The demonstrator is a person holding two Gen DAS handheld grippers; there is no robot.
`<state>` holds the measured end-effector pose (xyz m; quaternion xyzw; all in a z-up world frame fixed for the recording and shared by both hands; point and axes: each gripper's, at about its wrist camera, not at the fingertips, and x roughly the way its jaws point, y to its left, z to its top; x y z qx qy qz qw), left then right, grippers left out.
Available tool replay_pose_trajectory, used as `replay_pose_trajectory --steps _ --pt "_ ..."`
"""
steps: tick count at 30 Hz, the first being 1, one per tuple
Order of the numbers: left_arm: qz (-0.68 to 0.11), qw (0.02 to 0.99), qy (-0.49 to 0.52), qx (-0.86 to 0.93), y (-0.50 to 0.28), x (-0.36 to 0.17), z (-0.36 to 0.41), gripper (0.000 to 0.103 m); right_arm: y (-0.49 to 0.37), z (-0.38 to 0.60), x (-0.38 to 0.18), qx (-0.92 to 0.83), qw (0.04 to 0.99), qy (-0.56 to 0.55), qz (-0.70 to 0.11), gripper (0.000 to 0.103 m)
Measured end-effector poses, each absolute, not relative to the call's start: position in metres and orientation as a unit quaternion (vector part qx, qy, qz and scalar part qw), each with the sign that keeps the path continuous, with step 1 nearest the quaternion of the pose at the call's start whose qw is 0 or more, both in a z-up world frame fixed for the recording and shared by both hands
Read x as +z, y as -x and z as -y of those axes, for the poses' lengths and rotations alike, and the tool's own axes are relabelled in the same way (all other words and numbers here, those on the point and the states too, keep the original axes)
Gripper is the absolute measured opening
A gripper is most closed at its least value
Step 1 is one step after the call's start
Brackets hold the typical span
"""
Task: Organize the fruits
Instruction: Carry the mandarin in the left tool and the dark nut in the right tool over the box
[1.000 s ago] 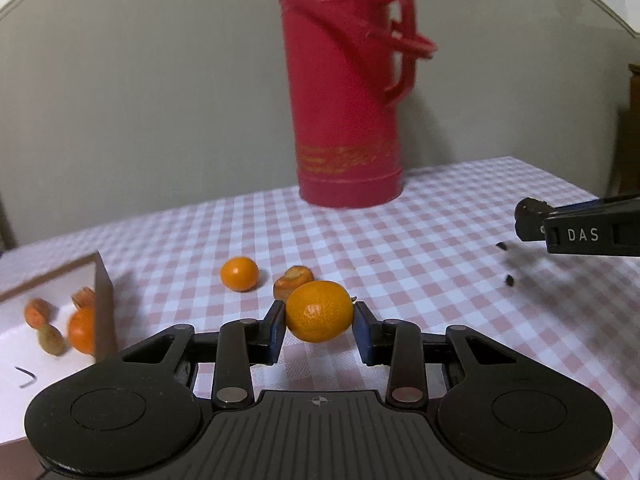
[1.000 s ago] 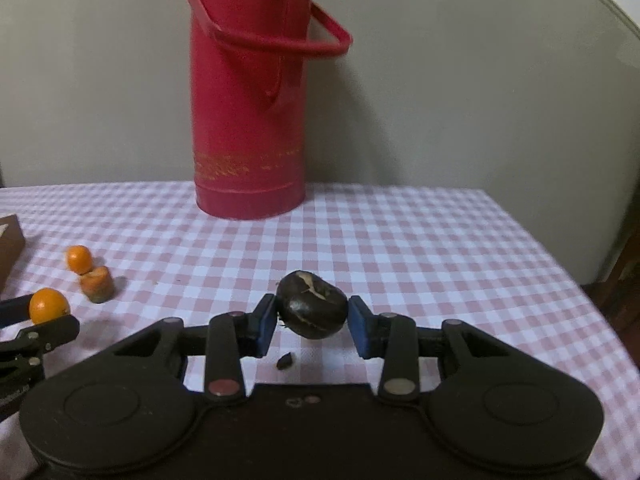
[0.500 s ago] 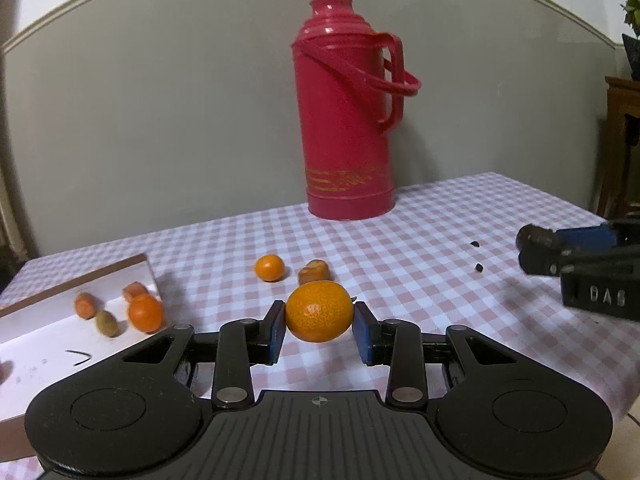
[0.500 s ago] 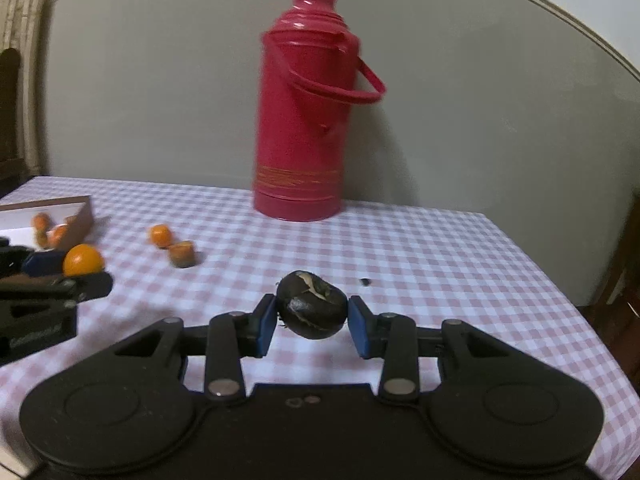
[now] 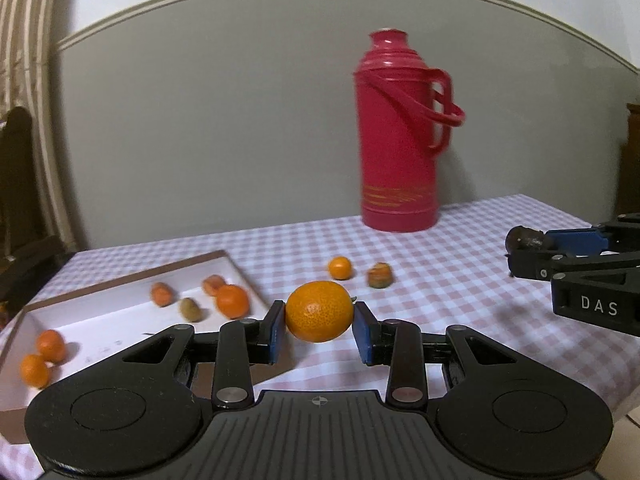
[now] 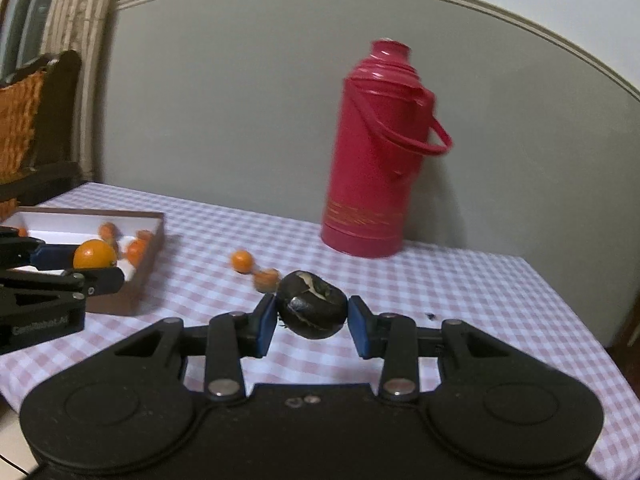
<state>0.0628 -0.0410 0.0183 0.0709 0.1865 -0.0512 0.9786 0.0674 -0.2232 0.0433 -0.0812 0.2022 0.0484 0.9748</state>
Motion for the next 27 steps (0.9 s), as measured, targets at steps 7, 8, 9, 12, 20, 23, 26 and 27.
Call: replay_pose_trajectory --steps 7,8,9,12,20,23,26,27 --pt "-0.178 0.982 -0.057 -0.018 -0.054 0.024 0.003 0.036 -0.068 0.189 0.050 0.085 0.973 0.096 -0.192 0.030" --pt "-0.177 0.983 -0.055 -0.011 -0.053 0.026 -0.003 0.036 -0.068 0.184 0.051 0.089 0.973 0.097 -0.189 0.030" --pt "-0.176 0.983 -0.054 -0.005 -0.052 0.026 -0.008 0.036 -0.067 0.179 0.052 0.094 0.973 0.097 -0.187 0.030" --pt "-0.176 0.983 -0.048 0.011 -0.049 0.027 -0.022 0.036 -0.068 0.164 0.052 0.110 0.971 0.101 -0.185 0.030" --pt "-0.173 0.983 -0.044 0.047 -0.042 0.030 -0.055 0.036 -0.067 0.120 0.055 0.155 0.965 0.117 -0.174 0.030" --pt "-0.172 0.982 -0.041 0.062 -0.039 0.031 -0.066 0.036 -0.067 0.108 0.056 0.169 0.964 0.117 -0.170 0.030" --pt "-0.172 0.981 -0.038 0.078 -0.035 0.032 -0.079 0.036 -0.067 0.094 0.057 0.184 0.961 0.119 -0.168 0.030" --pt "-0.172 0.981 -0.038 0.083 -0.034 0.033 -0.084 0.036 -0.067 0.090 0.057 0.187 0.961 0.119 -0.167 0.030"
